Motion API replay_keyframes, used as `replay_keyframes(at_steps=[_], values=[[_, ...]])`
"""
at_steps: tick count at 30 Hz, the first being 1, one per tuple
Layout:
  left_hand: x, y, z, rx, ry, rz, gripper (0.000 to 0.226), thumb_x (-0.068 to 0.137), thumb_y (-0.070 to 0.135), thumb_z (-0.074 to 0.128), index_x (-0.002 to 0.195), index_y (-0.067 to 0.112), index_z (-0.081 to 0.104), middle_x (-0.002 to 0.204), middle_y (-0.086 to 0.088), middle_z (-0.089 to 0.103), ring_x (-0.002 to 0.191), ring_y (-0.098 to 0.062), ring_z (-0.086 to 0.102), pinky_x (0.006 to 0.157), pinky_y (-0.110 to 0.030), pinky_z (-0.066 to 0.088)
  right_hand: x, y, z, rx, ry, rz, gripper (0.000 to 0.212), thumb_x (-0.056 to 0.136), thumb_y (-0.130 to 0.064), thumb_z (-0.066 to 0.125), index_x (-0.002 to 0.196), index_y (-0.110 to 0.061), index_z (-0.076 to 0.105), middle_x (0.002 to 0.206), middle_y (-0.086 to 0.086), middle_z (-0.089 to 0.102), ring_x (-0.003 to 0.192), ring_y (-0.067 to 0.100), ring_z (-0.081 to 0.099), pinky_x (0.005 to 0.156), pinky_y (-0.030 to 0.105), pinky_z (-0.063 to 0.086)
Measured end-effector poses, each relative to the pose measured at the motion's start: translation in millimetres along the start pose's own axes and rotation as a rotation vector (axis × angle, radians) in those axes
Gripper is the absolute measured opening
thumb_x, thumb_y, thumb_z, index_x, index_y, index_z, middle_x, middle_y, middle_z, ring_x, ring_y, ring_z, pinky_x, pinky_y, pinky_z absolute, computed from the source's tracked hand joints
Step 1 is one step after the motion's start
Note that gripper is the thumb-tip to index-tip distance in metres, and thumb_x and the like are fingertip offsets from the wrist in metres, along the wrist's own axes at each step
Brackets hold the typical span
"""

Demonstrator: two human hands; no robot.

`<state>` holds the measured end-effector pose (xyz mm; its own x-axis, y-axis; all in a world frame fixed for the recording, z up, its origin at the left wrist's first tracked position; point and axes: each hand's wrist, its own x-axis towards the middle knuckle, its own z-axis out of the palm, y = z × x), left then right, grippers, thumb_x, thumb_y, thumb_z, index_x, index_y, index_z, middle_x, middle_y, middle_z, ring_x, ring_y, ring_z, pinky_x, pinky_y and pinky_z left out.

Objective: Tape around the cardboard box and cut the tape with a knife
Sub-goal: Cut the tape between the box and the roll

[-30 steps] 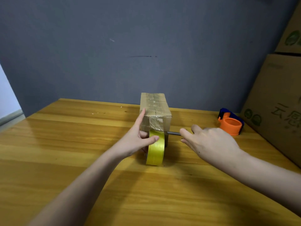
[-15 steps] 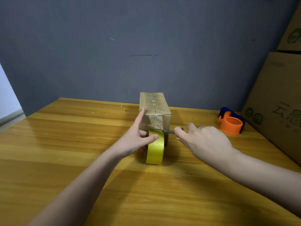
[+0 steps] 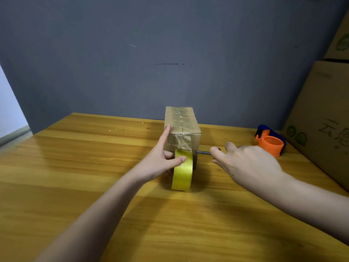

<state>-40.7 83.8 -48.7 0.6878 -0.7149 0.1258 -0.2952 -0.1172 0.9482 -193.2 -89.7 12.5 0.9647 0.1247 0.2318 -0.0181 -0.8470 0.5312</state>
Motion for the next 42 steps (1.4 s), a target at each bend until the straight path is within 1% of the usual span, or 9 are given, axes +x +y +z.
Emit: replay_keyframes(at_steps=[3,9,15,19,25,28,32,38,42], values=[[0,0,1,-0.006,0.0,0.008,0.101,0.085,0.02,0.067,0.144,0.045,-0.011,0.092,-0.031,0.067,0.069,-0.025,0.051,0.056,-0.028,0.044,4,-3,2,-0.01,0.043,0.025,0.023,0.102,-0.035,0.023,0.117,-0.019,0.028,0.084,0.007,0.047,0.055,0.022,0.042,0.044,0.031,0.033],[4,-8,0,-0.027,0.013,0.027,0.099,0.081,0.028,0.07,0.139,0.055,-0.005,0.079,-0.03,0.059,0.071,-0.026,0.046,0.065,-0.04,0.038,13,-6,8,-0.036,0.057,0.053,0.033,0.073,-0.025,0.078,0.089,-0.013,0.051,0.05,0.007,0.045,0.033,0.021,0.015,0.036,0.016,0.006],[3,-5,2,-0.009,0.008,0.026,0.1,0.082,0.027,0.069,0.14,0.053,-0.008,0.086,-0.039,0.059,0.071,-0.026,0.046,0.063,-0.04,0.037,7,-9,13,-0.064,0.065,0.049,0.017,0.102,-0.026,0.034,0.115,-0.018,0.028,0.076,0.007,0.036,0.042,0.021,0.025,0.036,0.028,0.016],[1,-3,1,-0.005,0.012,0.021,0.1,0.082,0.027,0.069,0.14,0.052,-0.009,0.089,-0.039,0.06,0.071,-0.027,0.048,0.063,-0.039,0.039,8,-11,2,-0.061,0.039,0.107,0.027,0.086,-0.03,0.065,0.098,-0.016,0.045,0.058,0.007,0.047,0.036,0.021,0.018,0.035,0.021,0.003],[-1,2,1,-0.028,0.012,0.02,0.099,0.085,0.02,0.066,0.144,0.046,-0.009,0.085,-0.034,0.064,0.07,-0.026,0.047,0.063,-0.038,0.038,13,-12,12,-0.053,0.033,0.11,0.037,0.072,-0.025,0.079,0.089,-0.015,0.048,0.05,0.006,0.048,0.033,0.02,0.015,0.039,0.017,-0.001],[-1,3,2,-0.037,-0.003,0.025,0.1,0.084,0.021,0.067,0.144,0.046,-0.009,0.077,-0.017,0.068,0.069,-0.025,0.049,0.062,-0.035,0.041,14,-14,13,-0.051,-0.001,0.096,0.032,0.078,-0.025,0.074,0.094,-0.014,0.05,0.056,0.007,0.052,0.035,0.021,0.018,0.038,0.018,-0.001],[-7,6,4,-0.051,-0.021,0.015,0.101,0.083,0.019,0.068,0.146,0.042,-0.009,0.094,-0.017,0.073,0.075,-0.018,0.061,0.062,-0.022,0.051,14,-2,22,-0.044,0.057,0.079,0.021,0.092,-0.03,0.056,0.101,-0.014,0.045,0.064,0.007,0.054,0.036,0.021,0.026,0.031,0.022,0.012],[-11,10,2,-0.069,-0.024,0.018,0.097,0.085,0.013,0.065,0.146,0.041,-0.005,0.07,0.007,0.072,0.064,0.001,0.064,0.058,-0.01,0.046,5,6,28,0.01,0.13,0.078,0.024,0.092,-0.037,0.039,0.095,-0.014,0.047,0.063,0.009,0.054,0.033,0.023,0.044,0.031,0.022,0.027],[-16,10,9,-0.125,0.022,0.048,0.096,0.084,0.008,0.065,0.146,0.042,0.0,0.096,0.005,0.074,0.085,-0.006,0.068,0.088,-0.023,0.051,-2,3,38,0.073,0.141,0.114,0.026,0.094,-0.039,0.032,0.091,-0.017,0.044,0.065,0.006,0.055,0.034,0.023,0.047,0.028,0.024,0.029]])
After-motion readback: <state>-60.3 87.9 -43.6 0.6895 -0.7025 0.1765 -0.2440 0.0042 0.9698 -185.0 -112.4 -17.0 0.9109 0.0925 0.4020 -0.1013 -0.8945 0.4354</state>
